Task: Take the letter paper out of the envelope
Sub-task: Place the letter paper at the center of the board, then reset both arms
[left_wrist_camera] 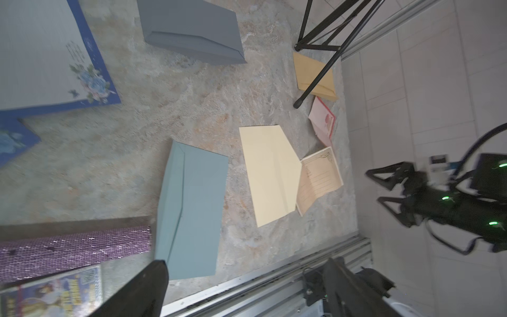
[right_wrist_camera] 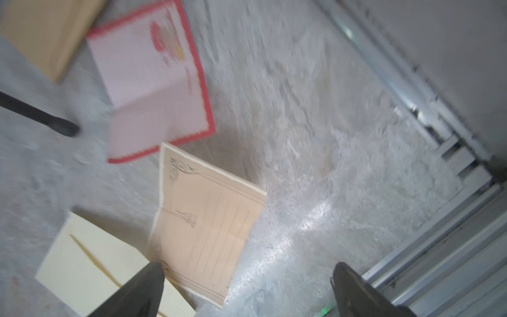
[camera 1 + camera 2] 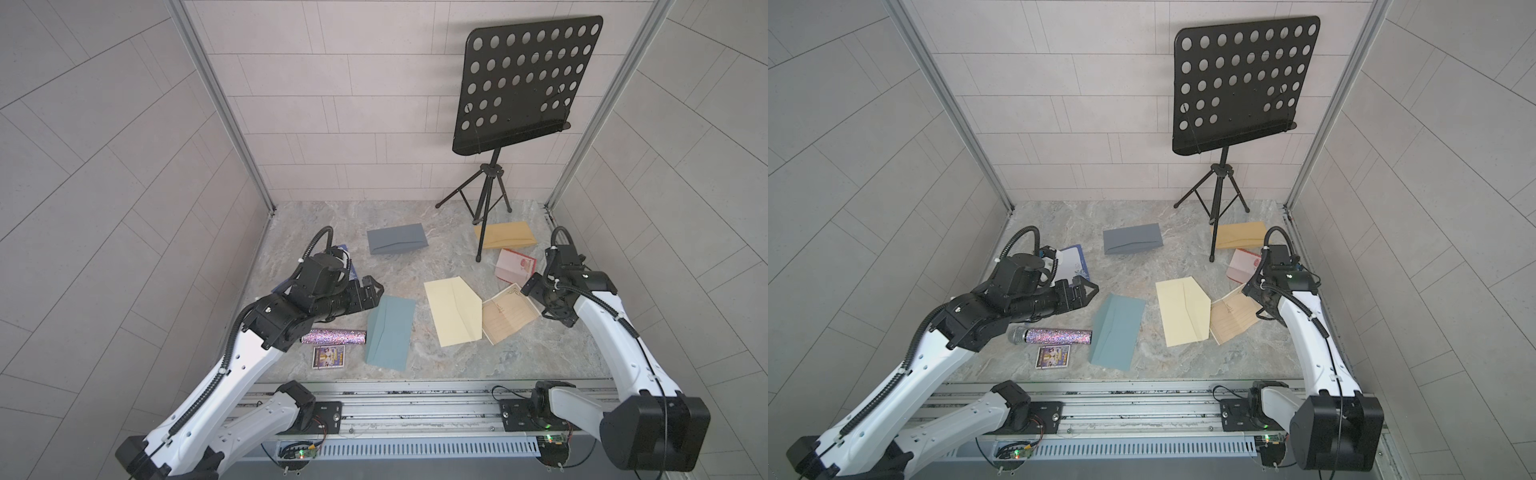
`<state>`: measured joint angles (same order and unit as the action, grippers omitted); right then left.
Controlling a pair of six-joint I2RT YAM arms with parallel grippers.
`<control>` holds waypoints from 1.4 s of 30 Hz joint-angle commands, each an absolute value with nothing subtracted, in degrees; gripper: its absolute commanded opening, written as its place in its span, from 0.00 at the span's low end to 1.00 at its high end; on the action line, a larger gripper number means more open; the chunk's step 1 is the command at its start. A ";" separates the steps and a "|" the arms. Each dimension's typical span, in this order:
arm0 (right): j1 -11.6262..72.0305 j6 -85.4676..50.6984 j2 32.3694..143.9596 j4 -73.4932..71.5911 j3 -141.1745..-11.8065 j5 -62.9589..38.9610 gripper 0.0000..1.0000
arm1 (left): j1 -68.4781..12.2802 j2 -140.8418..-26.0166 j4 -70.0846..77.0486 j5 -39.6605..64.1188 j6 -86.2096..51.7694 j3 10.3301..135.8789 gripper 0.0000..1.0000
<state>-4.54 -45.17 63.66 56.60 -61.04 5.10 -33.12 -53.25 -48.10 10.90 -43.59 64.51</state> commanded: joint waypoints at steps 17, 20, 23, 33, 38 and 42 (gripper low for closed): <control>10.46 -30.29 65.76 38.32 -79.51 24.20 1.00 | -32.81 -58.35 -54.27 -33.42 -37.88 77.39 1.00; 10.79 -24.71 62.99 23.29 -67.58 21.37 1.00 | -32.85 -53.85 -43.15 -40.00 -34.82 66.72 1.00; 13.16 -14.78 61.89 9.58 -55.52 21.17 1.00 | -32.78 -51.09 -33.52 -46.57 -27.96 57.12 1.00; 15.64 -11.67 69.65 -11.88 -36.12 21.79 1.00 | -25.20 -52.90 -0.94 -46.99 -17.89 30.52 1.00; 15.47 -10.43 74.03 -14.18 -34.96 26.19 1.00 | -20.60 -59.22 10.24 -42.89 -9.29 26.80 1.00; 13.12 -7.81 76.35 -15.44 -36.76 25.93 1.00 | -15.43 -67.92 15.52 -37.61 -7.29 28.83 1.00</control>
<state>14.28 -10.66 75.96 -10.96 -35.38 23.31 -17.72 -64.01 6.28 -40.97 -11.53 26.81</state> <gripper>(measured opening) 0.997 0.997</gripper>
